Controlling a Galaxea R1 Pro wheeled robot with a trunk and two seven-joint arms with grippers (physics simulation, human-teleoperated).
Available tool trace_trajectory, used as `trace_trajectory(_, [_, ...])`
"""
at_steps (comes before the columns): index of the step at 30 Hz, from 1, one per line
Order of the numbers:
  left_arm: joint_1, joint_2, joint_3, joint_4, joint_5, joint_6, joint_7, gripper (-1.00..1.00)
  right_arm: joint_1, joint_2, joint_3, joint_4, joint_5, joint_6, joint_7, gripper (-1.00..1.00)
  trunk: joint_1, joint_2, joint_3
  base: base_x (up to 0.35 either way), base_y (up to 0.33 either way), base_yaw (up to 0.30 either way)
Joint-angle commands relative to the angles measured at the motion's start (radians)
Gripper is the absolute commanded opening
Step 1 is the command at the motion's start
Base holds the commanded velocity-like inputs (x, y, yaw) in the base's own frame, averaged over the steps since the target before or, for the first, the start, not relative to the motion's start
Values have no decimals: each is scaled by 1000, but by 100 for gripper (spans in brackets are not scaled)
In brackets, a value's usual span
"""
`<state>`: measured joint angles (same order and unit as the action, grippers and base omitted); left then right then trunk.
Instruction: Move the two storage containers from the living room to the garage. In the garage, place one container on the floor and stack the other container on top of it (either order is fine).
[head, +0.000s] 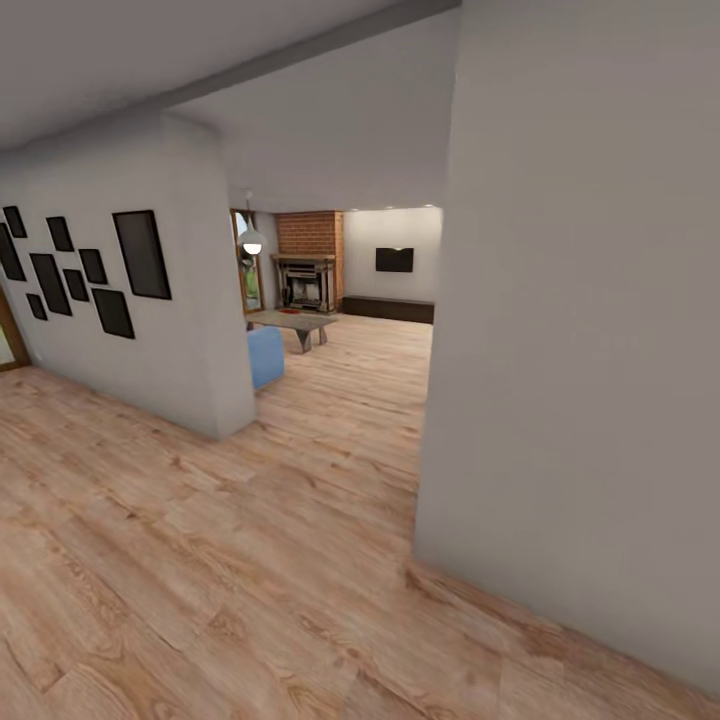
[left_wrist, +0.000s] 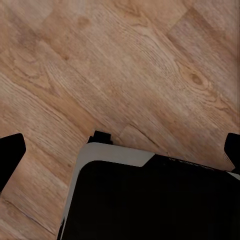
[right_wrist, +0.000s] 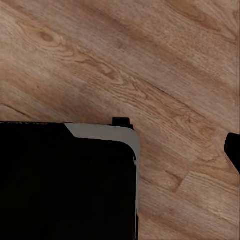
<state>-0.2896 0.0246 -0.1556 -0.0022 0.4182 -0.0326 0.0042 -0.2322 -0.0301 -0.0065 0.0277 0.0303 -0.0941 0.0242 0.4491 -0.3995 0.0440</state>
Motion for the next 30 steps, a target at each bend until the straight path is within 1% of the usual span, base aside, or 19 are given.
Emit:
trace_trajectory(1, [0,0,-8,1,8,-3,0,100,-1,1,-2,3,3,-7,3,100,1,-1,0,315,0,0])
trace_trajectory(4, [0,0,-8,1,8,-3,0,100,-1,2,-2,3,3,-10,3,100,1,-1,0,315,0,32])
trace_trajectory(7, [0,0,-8,1,8,-3,0,100,-1,1,-3,3,3,-10,2,100,1,-1,0,315,0,167])
trace_trajectory(27, [0,0,-8,1,8,-3,0,100,-1,3,-4,3,-3,-15,2,100,1,-1,0,316,0,262])
trace_trajectory(30, [0,0,-8,1,8,-3,0,100,-1,0,-4,3,-3,-14,2,100,1,-1,0,316,0,149])
